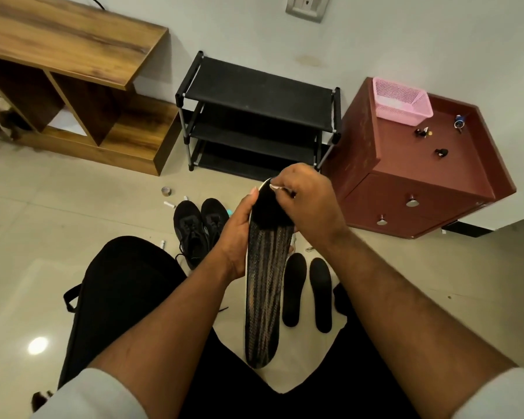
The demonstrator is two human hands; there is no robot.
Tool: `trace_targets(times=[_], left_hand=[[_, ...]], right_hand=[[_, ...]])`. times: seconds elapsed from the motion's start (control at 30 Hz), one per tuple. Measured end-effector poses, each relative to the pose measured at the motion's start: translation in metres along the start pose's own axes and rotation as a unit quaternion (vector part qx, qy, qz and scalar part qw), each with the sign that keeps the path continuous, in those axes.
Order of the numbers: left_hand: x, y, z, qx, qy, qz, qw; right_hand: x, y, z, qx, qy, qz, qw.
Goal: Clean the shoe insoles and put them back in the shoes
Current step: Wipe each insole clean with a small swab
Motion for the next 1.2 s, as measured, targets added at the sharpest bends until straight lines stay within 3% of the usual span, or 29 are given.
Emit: trace_targets(times=[0.23,0.53,0.7,0.87,1.2], left_hand=[[-0.006,-0.003,0.01,-0.064,-0.012,-0.024,0.998],[0.003,0.003,0.002,-0.075,0.012,-0.012,0.997],[-0.002,0.003,0.009,-0.098,0.004,-0.007,0.995],[-0.006,0.002,0.01,-0.106,-0.025,-0.051,0.993],[0.0,0.005,0.008,-0.111,0.025,-0.022,0.993]], right_hand=[[0.034,0.045,-0.012,0.083,-0.026,0.07,0.994],[0.021,0.012,-0.01,0.05,-0.012,0.04,0.998],[0.039,0.029,-0.013,0.09,-0.02,0.101,0.991],[0.045,0.065,-0.017,0.127,-0.032,0.127,0.983],[0.034,0.024,-0.01,0.075,-0.007,0.087,0.993]])
Point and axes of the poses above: each hand's wrist, its own y-axis away from the middle knuckle, its own z-axis out of the back of the hand, x = y × z, the point moved 3 cm from there along -y, towards the middle knuckle, and after that the axes turned 7 degrees about -x, right-handed, at the moved point
